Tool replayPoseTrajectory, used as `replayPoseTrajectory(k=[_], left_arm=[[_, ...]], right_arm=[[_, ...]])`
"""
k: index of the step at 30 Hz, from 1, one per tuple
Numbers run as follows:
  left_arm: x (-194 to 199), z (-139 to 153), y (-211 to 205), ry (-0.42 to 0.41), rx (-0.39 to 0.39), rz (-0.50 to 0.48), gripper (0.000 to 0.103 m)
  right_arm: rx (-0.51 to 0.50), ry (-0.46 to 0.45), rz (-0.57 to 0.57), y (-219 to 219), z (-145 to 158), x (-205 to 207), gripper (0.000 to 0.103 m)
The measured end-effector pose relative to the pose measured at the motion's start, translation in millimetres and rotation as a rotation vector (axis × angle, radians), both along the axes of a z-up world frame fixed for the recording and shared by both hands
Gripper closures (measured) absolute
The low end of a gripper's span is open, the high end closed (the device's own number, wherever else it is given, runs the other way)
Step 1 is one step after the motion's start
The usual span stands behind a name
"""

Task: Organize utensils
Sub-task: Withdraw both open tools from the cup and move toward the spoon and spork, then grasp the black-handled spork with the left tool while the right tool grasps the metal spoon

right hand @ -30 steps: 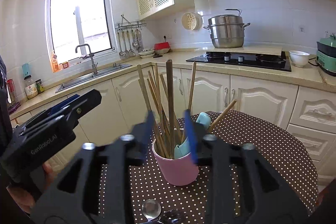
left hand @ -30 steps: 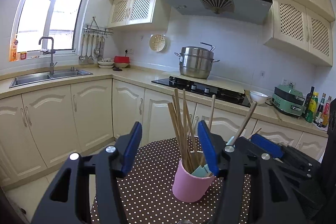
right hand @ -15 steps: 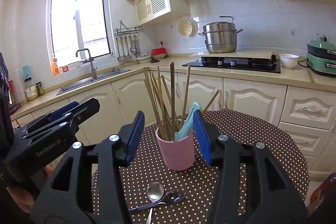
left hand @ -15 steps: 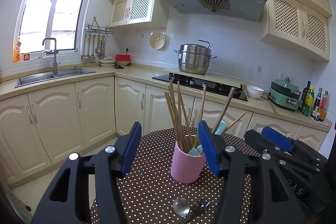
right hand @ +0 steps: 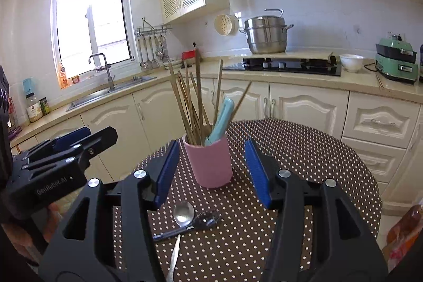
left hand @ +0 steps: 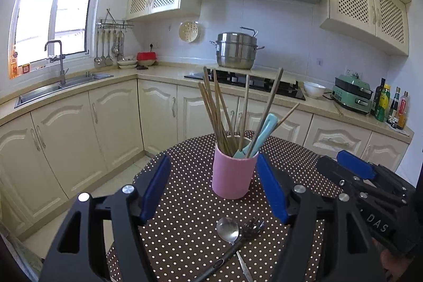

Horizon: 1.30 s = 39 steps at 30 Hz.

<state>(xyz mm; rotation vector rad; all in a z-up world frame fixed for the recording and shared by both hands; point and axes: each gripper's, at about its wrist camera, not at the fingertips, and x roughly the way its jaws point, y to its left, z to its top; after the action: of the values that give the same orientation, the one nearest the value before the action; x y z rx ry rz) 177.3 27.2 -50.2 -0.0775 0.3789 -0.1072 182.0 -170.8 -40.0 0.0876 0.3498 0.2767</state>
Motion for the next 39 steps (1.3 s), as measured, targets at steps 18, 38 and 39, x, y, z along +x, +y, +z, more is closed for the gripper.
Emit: replayPoseTrajectory(k=[18, 38, 39], left_arm=[[63.1, -116.2, -36.8, 0.474, 0.195, -0.242, 0.043], [80.8, -144.4, -71.9, 0.559, 0.258, -0.287, 0.088], [80.0, -142.6, -70.2, 0.556, 0.249, -0.285, 0.089]], right_arm=[[-0.014, 0.251, -0.032, -22.4, -88.1, 18.0, 0.050], [0.020, 0.339, -0.031, -33.3, -114.1, 27.9, 0.050], [0.019, 0.339, -0.031, -32.9, -114.1, 27.7, 0.050]])
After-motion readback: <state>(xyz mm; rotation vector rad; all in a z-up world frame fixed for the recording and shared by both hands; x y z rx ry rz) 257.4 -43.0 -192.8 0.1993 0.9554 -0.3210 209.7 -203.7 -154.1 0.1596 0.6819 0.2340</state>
